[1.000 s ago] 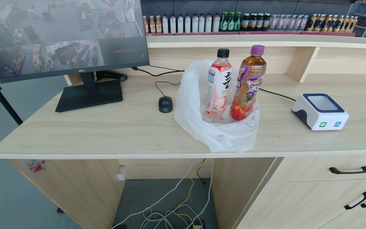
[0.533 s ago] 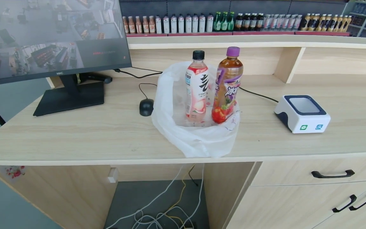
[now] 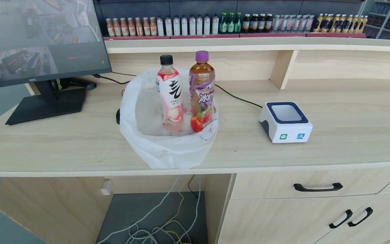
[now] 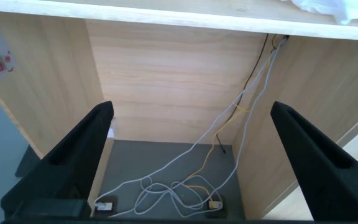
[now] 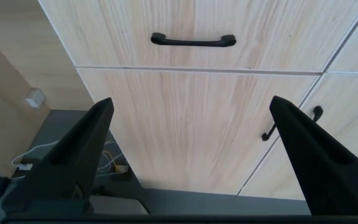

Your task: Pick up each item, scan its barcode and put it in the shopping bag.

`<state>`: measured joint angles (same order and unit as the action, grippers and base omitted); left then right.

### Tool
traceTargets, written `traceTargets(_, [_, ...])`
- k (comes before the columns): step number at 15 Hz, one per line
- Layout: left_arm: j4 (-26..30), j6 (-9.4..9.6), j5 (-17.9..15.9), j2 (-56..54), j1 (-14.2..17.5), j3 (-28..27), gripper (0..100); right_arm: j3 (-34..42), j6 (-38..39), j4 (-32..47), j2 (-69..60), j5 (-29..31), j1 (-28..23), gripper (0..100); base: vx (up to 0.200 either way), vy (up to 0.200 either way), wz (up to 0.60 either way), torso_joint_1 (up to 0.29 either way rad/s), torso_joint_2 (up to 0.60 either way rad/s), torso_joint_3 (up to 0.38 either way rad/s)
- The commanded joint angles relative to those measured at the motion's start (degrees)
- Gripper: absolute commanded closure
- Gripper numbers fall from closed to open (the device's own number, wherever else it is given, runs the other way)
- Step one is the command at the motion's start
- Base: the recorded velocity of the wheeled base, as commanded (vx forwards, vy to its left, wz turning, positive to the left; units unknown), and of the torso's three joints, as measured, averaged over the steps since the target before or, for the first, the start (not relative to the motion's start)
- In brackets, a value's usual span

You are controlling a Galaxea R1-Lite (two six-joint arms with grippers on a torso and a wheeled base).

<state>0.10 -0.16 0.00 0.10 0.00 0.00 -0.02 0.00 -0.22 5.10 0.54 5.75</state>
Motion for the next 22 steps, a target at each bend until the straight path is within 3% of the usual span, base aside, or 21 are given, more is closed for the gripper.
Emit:
traceTargets(1, [-0.01, -0.02, 0.0, -0.01, 0.0, 0.0, 0, 0.02, -0.09, 0.04, 0.27, -0.01, 0.05, 0, 0.0, -0.2, 0.0, 0.002, 0.0, 0.002])
traceTargets(13, [-0.01, -0.02, 0.0, -0.01, 0.0, 0.0, 0, 0.02, -0.09, 0.04, 0.27, -0.01, 0.13, 0, 0.0, -0.2, 0.0, 0.0, 0.0, 0.001])
traceTargets(22, [-0.01, 0.07, 0.0, -0.01, 0.09, 0.0, 0, 0.02, -0.09, 0.04, 0.27, -0.01, 0.05, 0, 0.0, 0.0, 0.0, 0.0, 0.0, 0.0])
